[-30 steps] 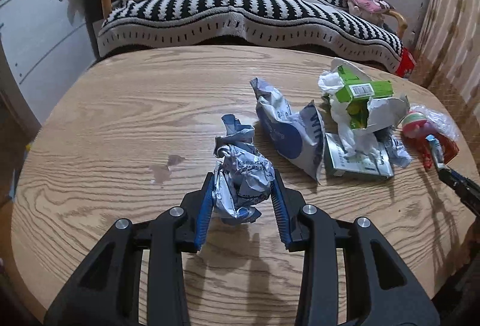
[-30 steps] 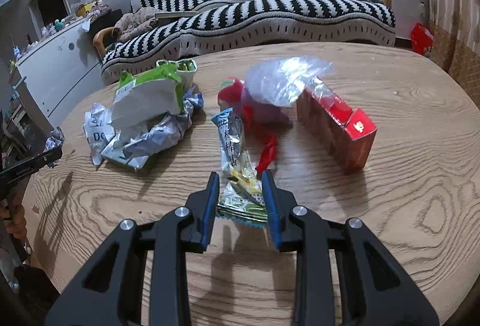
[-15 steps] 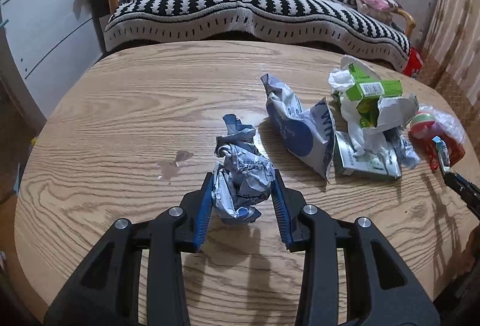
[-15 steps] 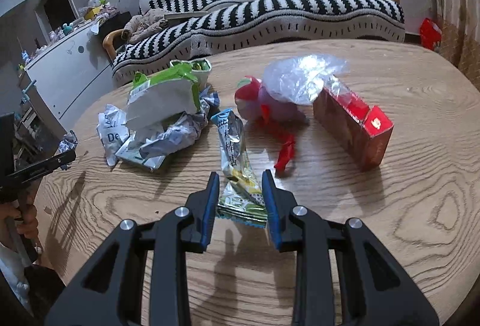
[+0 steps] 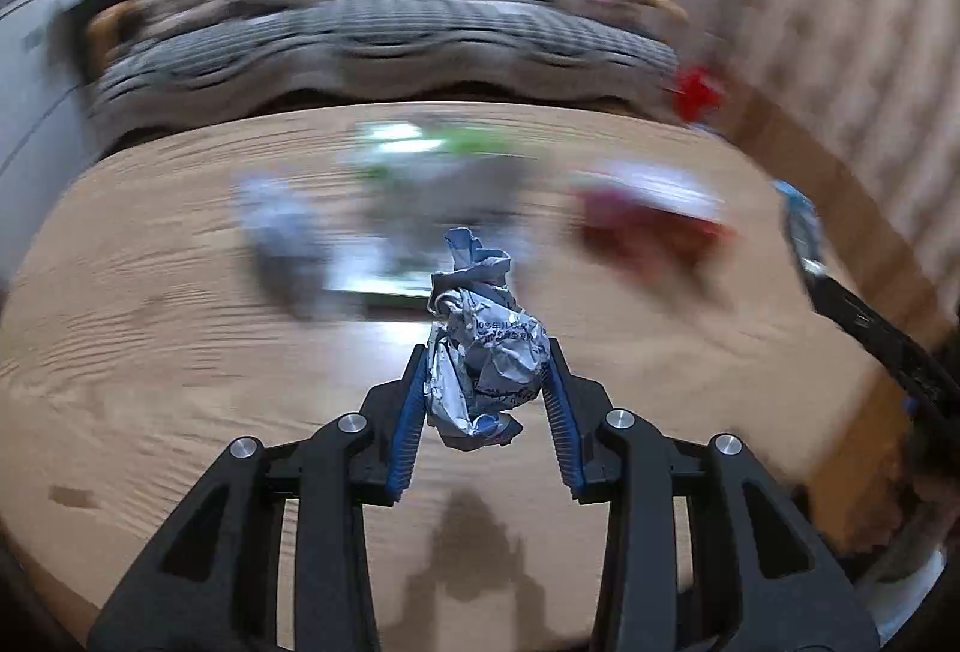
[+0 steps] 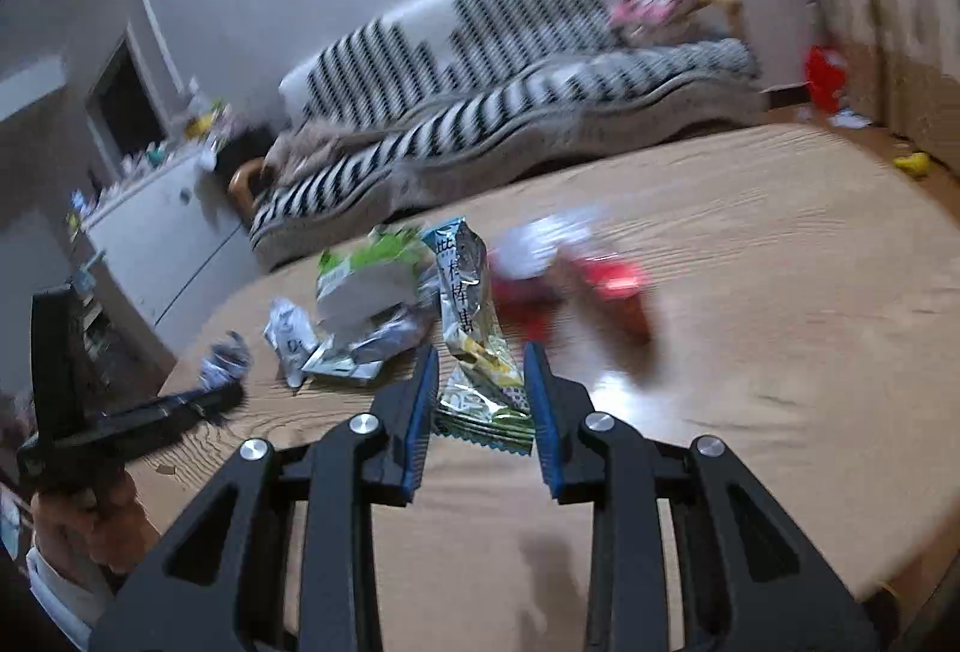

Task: Collect trash
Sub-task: 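Carry both wrappers to the black bin and open both tools to drop them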

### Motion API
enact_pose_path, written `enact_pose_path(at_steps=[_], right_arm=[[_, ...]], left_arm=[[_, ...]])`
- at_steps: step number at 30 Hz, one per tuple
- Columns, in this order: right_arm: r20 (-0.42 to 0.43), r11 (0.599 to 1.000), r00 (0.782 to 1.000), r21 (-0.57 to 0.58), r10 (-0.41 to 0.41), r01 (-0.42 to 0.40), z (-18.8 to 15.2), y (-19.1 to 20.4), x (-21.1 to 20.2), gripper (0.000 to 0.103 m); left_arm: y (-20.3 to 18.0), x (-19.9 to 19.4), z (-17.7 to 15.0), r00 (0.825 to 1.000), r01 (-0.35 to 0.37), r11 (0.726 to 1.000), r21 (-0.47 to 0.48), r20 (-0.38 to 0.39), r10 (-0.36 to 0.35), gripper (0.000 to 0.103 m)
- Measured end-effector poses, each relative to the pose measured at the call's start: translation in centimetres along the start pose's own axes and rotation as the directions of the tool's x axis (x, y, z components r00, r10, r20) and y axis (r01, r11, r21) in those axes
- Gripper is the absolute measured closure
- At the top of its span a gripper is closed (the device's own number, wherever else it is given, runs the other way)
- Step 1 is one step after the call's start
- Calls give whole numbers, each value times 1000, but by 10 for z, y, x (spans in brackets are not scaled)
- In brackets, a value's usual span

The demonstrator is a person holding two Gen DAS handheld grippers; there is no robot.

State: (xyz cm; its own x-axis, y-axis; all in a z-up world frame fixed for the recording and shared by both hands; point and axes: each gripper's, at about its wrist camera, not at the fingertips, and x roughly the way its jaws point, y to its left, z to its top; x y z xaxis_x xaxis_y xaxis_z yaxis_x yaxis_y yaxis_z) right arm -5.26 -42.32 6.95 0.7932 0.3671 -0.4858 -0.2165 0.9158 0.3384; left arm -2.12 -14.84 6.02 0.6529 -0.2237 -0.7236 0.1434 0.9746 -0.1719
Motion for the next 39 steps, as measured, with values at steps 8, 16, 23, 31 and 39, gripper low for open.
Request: enact_pose_path(at_steps=[8, 16, 23, 31, 39], right_arm=[[-70, 939, 965, 221, -253, 263, -81, -148, -149, 74], [-223, 823, 924, 422, -312, 380, -184, -231, -194, 74], [-199, 777, 960, 565, -198, 277, -197, -258, -185, 56], [-194, 716, 870, 503, -453, 484, -184, -253, -186, 7], [-159, 822, 862, 257, -482, 508, -148, -190, -132, 7]], left_arm=[[-226, 34, -80, 917, 355, 890, 286, -291, -272, 66], [-319, 85, -157, 822, 484, 789, 377, -504, -263, 68], [-336, 94, -165, 812, 486, 778, 399, -536, -232, 33], [-296, 63, -109, 912, 372, 820, 434, -339, -234, 7], [-81, 17, -36, 997, -63, 994, 87, -29, 65, 7]])
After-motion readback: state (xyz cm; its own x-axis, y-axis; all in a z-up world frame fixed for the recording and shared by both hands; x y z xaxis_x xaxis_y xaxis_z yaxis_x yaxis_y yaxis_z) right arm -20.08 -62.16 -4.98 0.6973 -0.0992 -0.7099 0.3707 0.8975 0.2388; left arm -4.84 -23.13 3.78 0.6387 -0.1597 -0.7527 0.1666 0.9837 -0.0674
